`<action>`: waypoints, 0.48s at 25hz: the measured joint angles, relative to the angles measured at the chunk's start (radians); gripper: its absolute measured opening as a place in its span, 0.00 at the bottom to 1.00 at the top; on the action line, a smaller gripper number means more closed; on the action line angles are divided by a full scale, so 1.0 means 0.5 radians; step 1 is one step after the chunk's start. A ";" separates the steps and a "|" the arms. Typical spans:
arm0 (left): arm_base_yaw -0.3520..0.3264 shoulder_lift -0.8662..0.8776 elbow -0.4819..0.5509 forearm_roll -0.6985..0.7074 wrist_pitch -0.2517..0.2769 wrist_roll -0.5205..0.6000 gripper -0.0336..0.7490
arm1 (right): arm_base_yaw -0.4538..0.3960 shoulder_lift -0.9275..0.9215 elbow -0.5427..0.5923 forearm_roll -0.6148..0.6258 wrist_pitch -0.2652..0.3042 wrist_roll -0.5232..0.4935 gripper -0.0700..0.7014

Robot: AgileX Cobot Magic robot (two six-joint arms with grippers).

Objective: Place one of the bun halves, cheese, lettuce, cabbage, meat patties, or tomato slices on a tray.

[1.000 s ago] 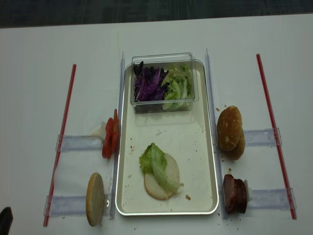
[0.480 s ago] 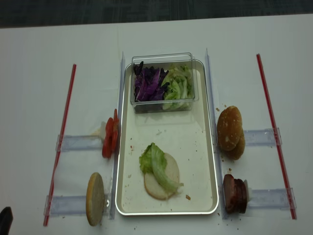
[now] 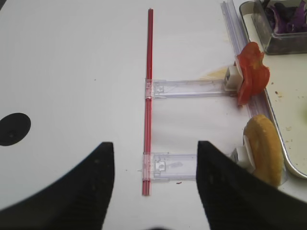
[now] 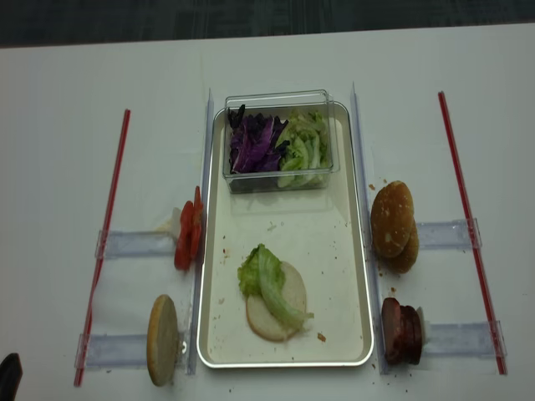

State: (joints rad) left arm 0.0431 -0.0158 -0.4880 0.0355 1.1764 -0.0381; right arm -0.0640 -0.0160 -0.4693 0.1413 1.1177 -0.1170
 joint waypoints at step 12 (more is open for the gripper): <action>0.000 0.000 0.000 0.000 0.000 -0.004 0.54 | 0.000 0.000 0.000 0.000 0.001 0.000 0.70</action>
State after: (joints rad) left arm 0.0431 -0.0158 -0.4880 0.0355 1.1764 -0.0400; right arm -0.0640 -0.0160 -0.4693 0.1413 1.1183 -0.1170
